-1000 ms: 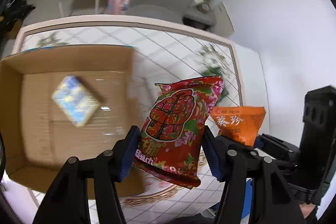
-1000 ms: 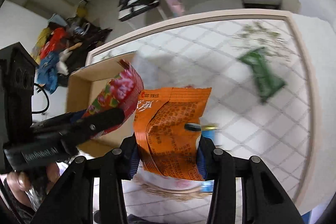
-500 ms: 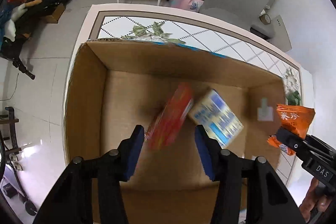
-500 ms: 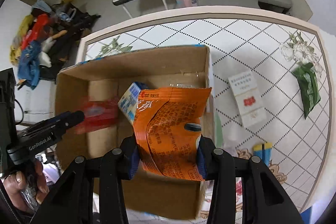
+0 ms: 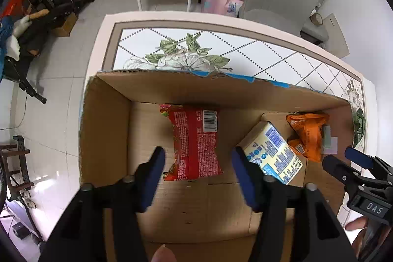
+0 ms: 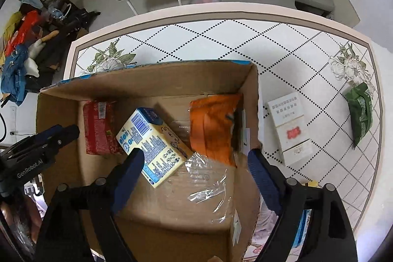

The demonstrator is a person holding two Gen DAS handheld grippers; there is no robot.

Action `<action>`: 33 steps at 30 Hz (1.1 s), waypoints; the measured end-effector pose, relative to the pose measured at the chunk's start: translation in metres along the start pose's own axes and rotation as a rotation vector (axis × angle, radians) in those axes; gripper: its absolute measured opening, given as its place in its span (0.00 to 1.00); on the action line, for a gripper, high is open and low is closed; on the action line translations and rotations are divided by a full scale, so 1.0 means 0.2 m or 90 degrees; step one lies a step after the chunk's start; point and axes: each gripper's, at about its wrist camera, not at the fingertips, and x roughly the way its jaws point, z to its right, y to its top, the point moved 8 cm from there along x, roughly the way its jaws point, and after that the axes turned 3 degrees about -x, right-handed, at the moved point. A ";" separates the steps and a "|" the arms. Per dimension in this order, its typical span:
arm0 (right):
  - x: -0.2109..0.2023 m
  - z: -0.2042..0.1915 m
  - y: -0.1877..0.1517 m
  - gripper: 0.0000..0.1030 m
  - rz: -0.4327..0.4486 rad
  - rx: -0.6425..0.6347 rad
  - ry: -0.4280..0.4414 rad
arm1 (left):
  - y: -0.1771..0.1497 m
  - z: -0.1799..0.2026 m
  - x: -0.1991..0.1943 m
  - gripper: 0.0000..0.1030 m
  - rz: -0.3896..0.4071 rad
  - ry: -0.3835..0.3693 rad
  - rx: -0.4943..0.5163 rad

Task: Organize soft objects
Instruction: 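Place the red bag with the left gripper into the box while the right places the orange bag, then move both grippers back over the remaining items on the table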

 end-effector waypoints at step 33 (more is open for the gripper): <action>-0.53 -0.05 -0.61 1.00 0.056 -0.059 0.069 | -0.50 0.25 -0.71 0.95 0.155 0.057 0.017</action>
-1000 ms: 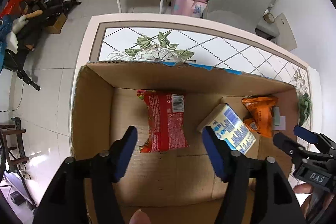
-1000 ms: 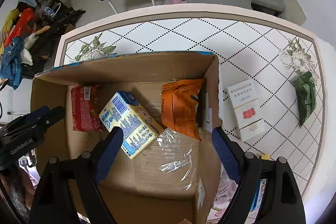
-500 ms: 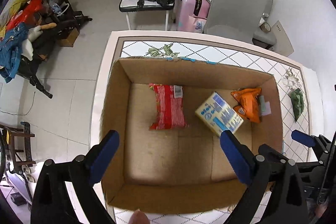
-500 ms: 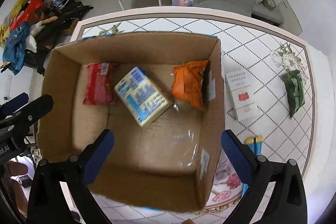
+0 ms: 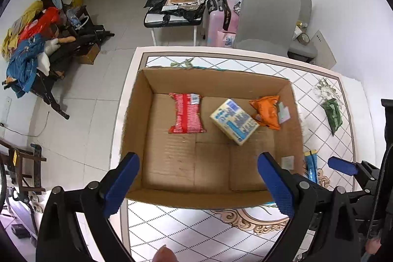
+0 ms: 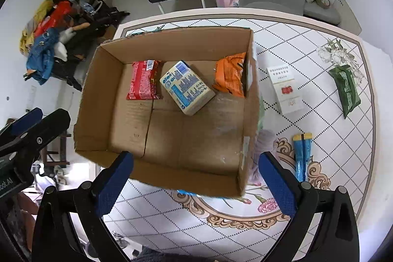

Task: Organize soft objects
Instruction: 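Move both grippers back over the remaining items on the table, then grasp the white box with the left gripper while the right gripper grasps the green bag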

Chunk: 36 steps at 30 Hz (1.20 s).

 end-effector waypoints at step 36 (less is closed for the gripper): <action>0.35 1.95 0.25 1.00 -0.096 0.120 -0.036 | 0.11 1.52 1.41 0.89 -0.382 0.013 -0.023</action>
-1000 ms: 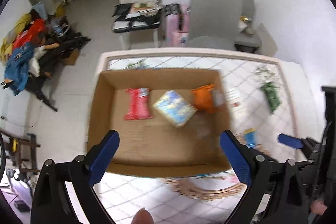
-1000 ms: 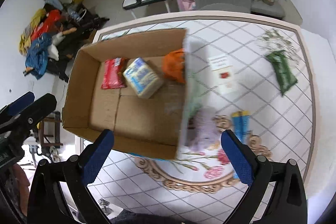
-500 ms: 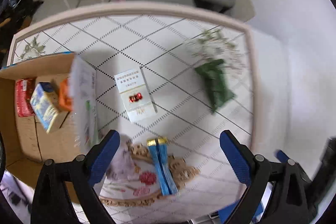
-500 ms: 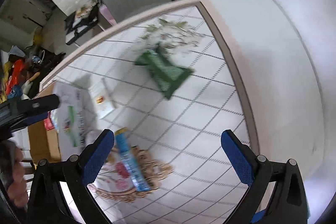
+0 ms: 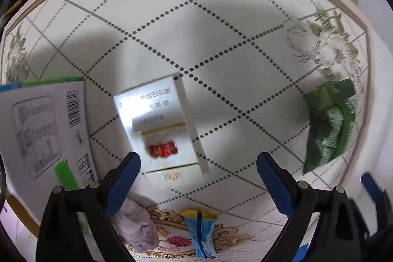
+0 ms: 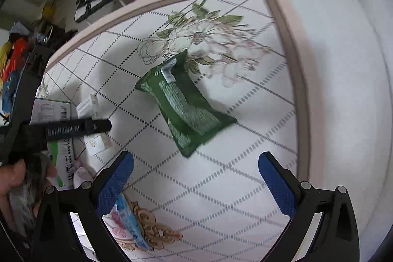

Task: Organize soft objects
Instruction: 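Grasp the white box with the left gripper while the right gripper grasps the green bag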

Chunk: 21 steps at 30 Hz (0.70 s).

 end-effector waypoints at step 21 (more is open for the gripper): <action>0.32 -0.03 0.08 0.47 -0.058 -0.003 0.025 | -0.14 0.12 0.01 0.21 0.025 -0.045 0.076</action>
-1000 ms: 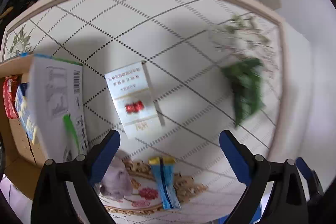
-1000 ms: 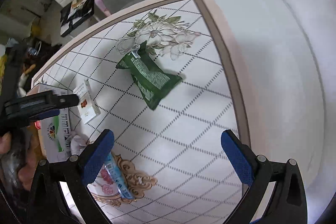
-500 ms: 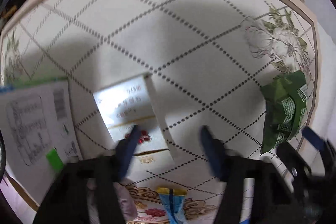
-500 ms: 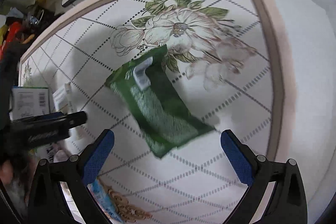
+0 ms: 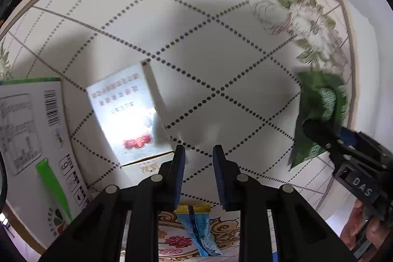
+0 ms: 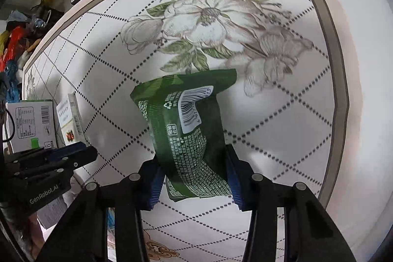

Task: Organize soft objects
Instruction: 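Grasp the white box with the left gripper while the right gripper grasps the green bag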

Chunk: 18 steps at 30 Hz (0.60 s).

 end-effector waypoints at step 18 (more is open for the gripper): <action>-0.07 -0.15 -0.02 0.47 0.032 -0.025 0.013 | -0.03 -0.21 0.11 0.67 -0.026 0.090 -0.093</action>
